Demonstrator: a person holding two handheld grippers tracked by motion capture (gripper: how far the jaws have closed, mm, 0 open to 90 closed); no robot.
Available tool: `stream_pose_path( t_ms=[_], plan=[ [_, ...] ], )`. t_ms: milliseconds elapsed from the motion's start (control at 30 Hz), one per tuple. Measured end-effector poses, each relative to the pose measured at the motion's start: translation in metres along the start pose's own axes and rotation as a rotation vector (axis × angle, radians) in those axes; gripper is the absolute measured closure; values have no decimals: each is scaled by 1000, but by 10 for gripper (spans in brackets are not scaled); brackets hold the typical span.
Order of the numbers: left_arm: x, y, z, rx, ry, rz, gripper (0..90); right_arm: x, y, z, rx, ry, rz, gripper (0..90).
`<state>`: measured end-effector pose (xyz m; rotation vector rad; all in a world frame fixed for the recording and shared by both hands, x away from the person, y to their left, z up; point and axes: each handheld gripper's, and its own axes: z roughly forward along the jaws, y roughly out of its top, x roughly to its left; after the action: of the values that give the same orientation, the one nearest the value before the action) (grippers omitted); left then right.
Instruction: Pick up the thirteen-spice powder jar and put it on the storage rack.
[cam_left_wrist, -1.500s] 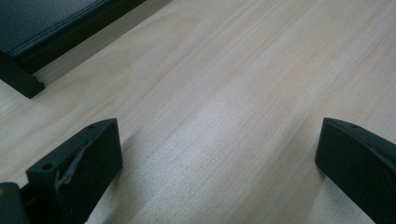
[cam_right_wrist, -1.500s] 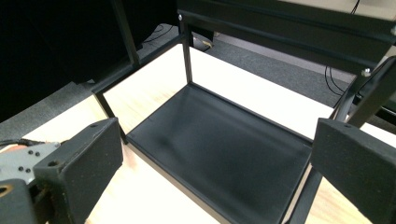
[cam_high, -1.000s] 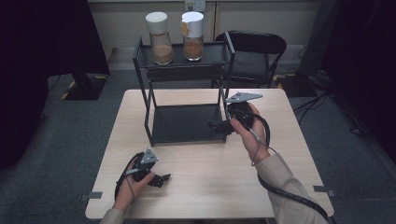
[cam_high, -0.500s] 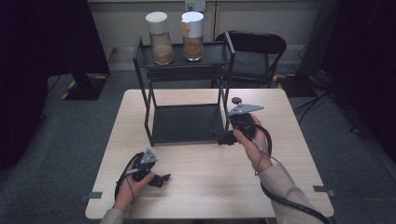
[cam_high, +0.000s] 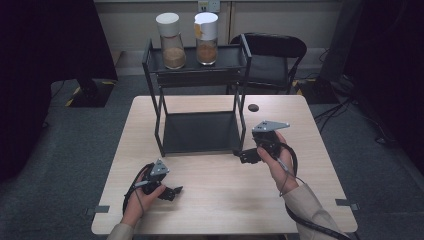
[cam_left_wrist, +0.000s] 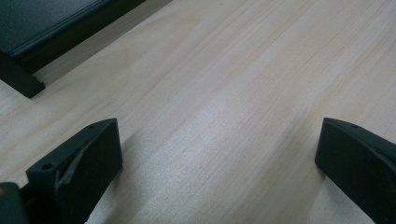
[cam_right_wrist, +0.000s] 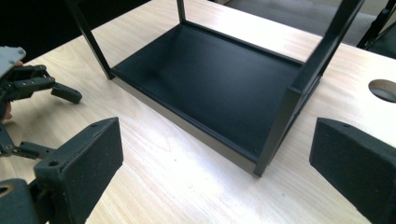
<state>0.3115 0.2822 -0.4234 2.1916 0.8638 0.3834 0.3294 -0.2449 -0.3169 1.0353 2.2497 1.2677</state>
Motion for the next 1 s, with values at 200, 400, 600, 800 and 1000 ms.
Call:
stream_pose_path(
  t_ms=[200, 400, 600, 800, 1000],
  plan=[
    [0, 0, 0, 0, 0, 0, 0, -3, -10, -3, 0, -7, 14, 16],
    [0, 0, 0, 0, 0, 0, 0, -7, -19, -7, 1, -10, 24, 16],
    [0, 0, 0, 0, 0, 0, 0, -9, -30, -9, 3, -16, 34, 16],
    [0, 0, 0, 0, 0, 0, 0, -11, -39, -12, 11, -23, 38, 16],
    [0, 0, 0, 0, 0, 0, 0, -15, -51, -17, 10, -26, 41, 16]
  ],
)
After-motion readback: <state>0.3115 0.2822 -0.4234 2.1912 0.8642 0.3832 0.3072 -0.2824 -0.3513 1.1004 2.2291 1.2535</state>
